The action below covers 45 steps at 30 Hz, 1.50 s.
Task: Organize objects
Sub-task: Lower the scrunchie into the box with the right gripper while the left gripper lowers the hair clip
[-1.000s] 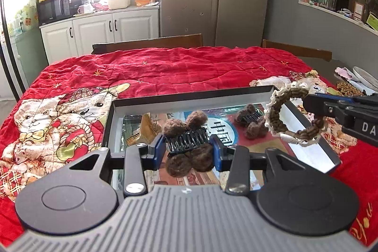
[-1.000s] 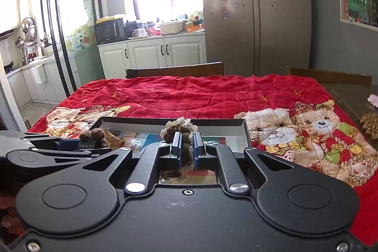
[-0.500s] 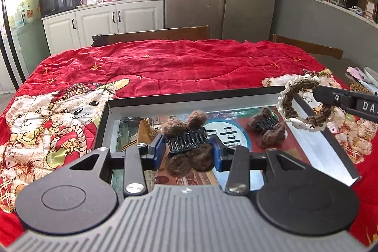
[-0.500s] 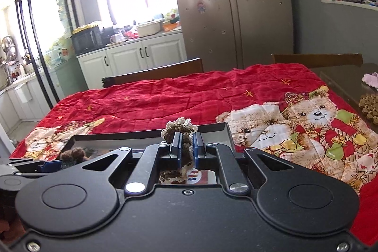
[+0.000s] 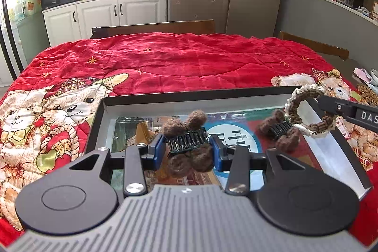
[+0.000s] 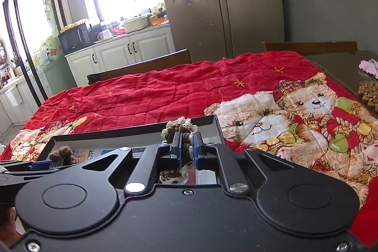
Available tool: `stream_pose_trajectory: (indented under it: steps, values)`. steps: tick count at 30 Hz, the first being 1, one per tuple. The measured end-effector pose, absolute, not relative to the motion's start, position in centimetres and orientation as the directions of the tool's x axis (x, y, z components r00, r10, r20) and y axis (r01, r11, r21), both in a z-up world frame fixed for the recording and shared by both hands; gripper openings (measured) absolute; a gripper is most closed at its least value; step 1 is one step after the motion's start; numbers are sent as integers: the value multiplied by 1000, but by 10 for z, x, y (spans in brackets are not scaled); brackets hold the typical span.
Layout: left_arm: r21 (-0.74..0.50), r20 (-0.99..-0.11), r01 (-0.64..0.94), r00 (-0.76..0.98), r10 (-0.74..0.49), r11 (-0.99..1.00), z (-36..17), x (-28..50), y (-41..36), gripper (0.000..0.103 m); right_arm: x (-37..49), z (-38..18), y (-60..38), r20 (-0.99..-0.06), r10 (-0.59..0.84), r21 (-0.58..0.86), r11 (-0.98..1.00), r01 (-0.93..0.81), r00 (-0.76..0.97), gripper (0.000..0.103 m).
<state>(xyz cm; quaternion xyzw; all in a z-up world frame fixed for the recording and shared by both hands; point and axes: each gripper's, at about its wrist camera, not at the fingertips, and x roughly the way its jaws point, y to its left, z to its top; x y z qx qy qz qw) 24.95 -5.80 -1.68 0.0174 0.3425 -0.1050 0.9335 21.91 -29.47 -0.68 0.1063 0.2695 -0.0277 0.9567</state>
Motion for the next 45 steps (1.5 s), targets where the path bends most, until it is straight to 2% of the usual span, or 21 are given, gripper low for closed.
stream_pose_trajectory:
  steps: [26,45]
  values:
    - [-10,-662,227,728,-176,974,-30,259,-67,45,242,-37,-308,-614,39,230,964,132,788,10]
    - [7,-673,230,721,-166,973,-36,261,-69,45,246,-42,-311,-632,46,237,962,137,773,10]
